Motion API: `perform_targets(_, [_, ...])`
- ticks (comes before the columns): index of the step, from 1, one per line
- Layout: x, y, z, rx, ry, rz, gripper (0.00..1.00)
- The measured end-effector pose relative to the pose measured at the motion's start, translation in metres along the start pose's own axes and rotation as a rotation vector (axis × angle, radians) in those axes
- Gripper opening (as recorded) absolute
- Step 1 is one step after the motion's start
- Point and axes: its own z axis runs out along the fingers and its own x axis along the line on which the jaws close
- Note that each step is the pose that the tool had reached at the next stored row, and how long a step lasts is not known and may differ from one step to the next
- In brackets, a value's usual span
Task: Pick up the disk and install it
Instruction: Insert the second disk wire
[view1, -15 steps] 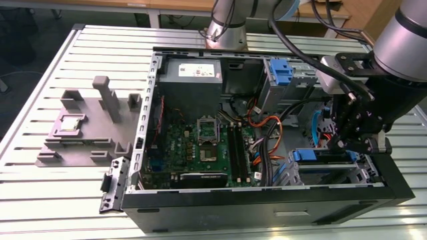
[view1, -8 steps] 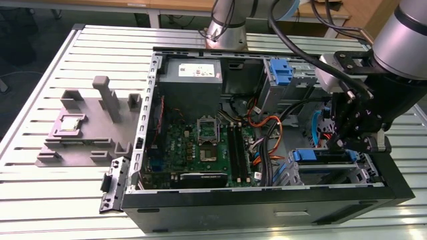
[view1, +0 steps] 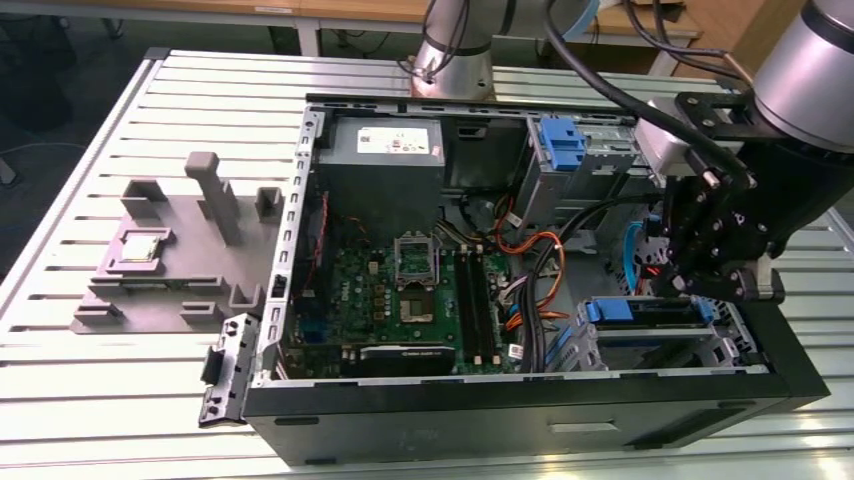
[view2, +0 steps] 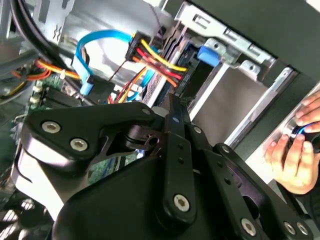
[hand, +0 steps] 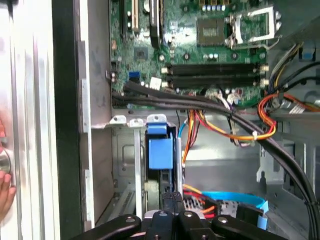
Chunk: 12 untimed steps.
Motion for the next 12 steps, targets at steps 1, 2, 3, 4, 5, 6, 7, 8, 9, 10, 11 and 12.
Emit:
perform_targets(1, [-0.0001, 0.0000, 0.0000, -0.0029, 0.0001, 0.000, 0.10])
perform_targets(2, [-0.0001, 0.0001, 0.0000, -0.0029, 0.0001, 0.000, 0.10])
perform_targets(3, [0.0000, 0.0000, 0.0000, -0.0030, 0.0002, 0.000, 0.10])
perform_targets(4, [0.0000, 0.0000, -0.0002, -0.0030, 0.0003, 0.000, 0.10])
perform_targets(5, [0.0001, 0.0000, -0.0010, -0.0030, 0.0004, 0.000, 0.10])
perform_targets(6, [0.0000, 0.0000, -0.0022, -0.0030, 0.0003, 0.000, 0.10])
perform_targets(7, [0.0000, -0.0001, -0.0037, -0.0030, 0.0001, 0.000, 0.10])
perform_targets(8, [-0.0001, -0.0001, -0.0052, -0.0030, 0.0001, 0.000, 0.10])
perform_targets(9, [-0.0003, -0.0001, -0.0065, -0.0030, 0.0002, 0.000, 0.10])
perform_targets(10, [-0.0004, -0.0001, -0.0074, -0.0030, 0.0001, 0.000, 0.10])
perform_targets(11, [-0.0008, -0.0001, -0.0081, -0.0030, -0.0001, 0.000, 0.10])
perform_targets(12, [-0.0013, -0.0001, -0.0087, -0.0030, -0.0001, 0.000, 0.10])
